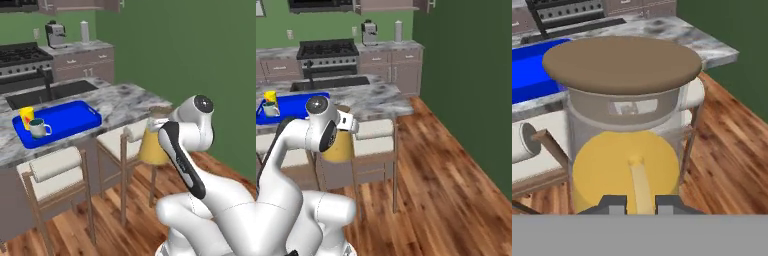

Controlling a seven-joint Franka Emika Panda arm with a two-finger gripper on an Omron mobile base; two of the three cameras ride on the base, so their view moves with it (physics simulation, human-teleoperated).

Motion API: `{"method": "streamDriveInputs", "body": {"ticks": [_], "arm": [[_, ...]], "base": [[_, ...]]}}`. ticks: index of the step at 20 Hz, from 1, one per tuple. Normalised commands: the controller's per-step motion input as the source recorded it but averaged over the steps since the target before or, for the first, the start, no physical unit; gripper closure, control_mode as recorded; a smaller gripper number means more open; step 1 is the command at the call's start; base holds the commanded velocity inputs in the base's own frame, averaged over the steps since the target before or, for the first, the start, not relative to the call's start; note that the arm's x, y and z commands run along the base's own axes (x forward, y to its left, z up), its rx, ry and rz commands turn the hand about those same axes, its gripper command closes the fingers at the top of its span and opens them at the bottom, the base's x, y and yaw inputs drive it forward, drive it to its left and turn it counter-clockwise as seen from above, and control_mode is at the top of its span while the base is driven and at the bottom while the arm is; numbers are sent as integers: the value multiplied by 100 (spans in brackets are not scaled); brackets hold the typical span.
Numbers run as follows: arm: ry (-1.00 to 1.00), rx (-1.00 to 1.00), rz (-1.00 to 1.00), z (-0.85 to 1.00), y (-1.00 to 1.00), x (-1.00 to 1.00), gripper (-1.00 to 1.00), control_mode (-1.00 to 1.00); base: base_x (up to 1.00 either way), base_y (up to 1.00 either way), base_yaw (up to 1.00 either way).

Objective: There is a tray on the dining counter. Grab the cup, mug, and pitcher and place them on the tray. The pitcher may be placed next to the tray if it cannot fit the tray.

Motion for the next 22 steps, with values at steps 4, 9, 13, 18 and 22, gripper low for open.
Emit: {"method": "streamDriveInputs", "body": {"ticks": [4,9,13,18,22], "arm": [[0,0,0,0,0,0,100,100],[0,0,0,0,0,0,100,100],[0,0,0,0,0,0,100,100],[0,0,0,0,0,0,100,100],[0,0,0,0,0,0,100,100]], "base": [[66,0,72],[58,-27,45],[42,-48,25],[43,-42,9],[52,-3,10]]}}
